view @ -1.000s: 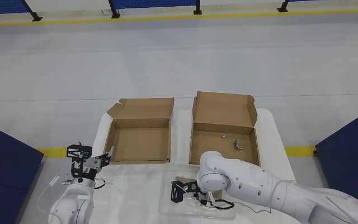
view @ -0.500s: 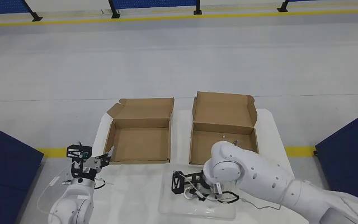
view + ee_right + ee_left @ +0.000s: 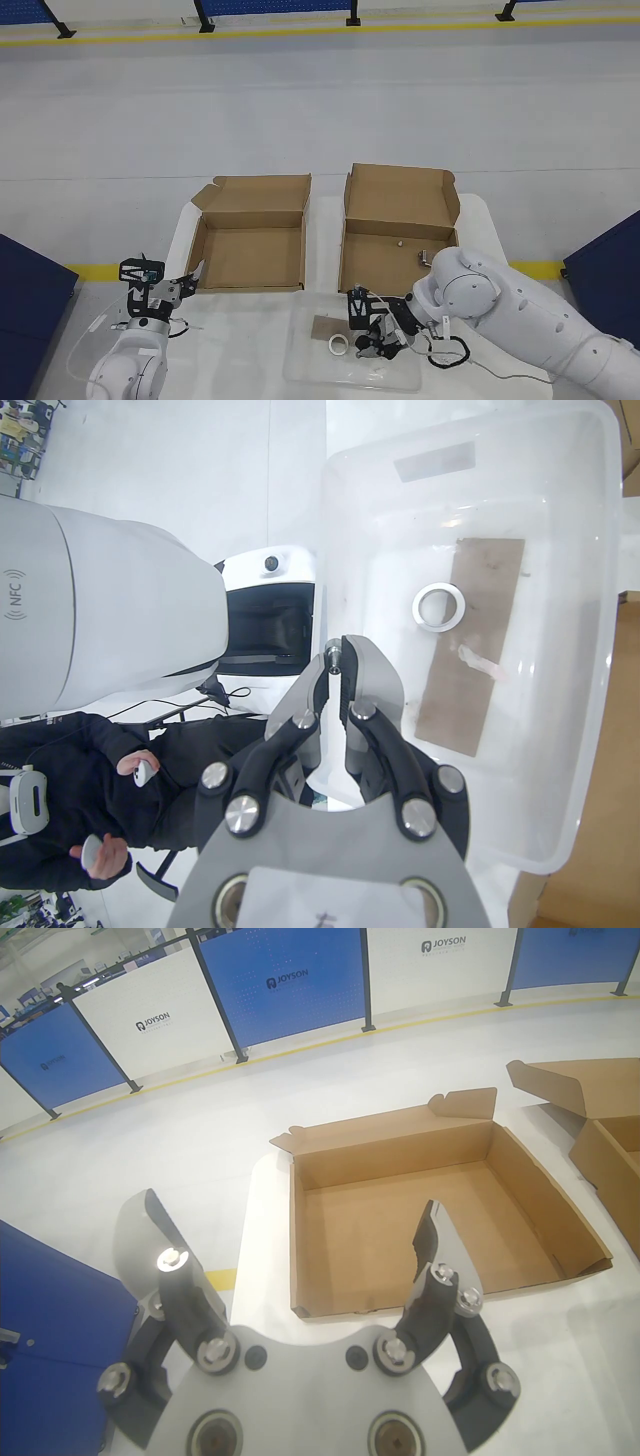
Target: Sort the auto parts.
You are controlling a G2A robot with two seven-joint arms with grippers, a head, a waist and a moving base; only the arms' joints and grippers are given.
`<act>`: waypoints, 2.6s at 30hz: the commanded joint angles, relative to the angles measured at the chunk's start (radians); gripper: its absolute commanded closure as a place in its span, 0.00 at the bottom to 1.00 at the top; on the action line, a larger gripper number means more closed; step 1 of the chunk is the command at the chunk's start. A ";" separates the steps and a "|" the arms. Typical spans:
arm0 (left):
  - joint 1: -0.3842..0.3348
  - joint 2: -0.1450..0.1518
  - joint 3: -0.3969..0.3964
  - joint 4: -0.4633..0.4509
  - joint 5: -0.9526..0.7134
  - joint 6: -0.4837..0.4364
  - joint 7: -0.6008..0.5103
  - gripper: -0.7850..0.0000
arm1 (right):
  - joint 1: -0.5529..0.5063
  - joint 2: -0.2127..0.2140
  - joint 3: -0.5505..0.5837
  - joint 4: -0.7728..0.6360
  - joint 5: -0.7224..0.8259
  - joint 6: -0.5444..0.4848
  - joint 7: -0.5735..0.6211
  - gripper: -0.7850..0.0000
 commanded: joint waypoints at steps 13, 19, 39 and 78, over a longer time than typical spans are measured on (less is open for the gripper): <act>0.000 0.000 0.000 0.000 0.000 0.000 0.000 0.00 | -0.042 0.089 0.081 0.017 0.400 -0.176 -0.176 1.00; 0.000 0.000 0.000 0.000 0.000 0.000 0.000 0.00 | -0.021 0.170 0.025 -0.016 0.575 -0.269 -0.268 1.00; 0.000 0.000 0.000 0.000 0.000 0.000 0.000 0.00 | 0.014 0.174 -0.030 -0.059 0.667 -0.291 -0.308 1.00; 0.000 0.000 0.000 0.000 0.000 0.000 0.000 0.00 | 0.038 -0.144 0.102 0.047 1.609 0.313 0.264 1.00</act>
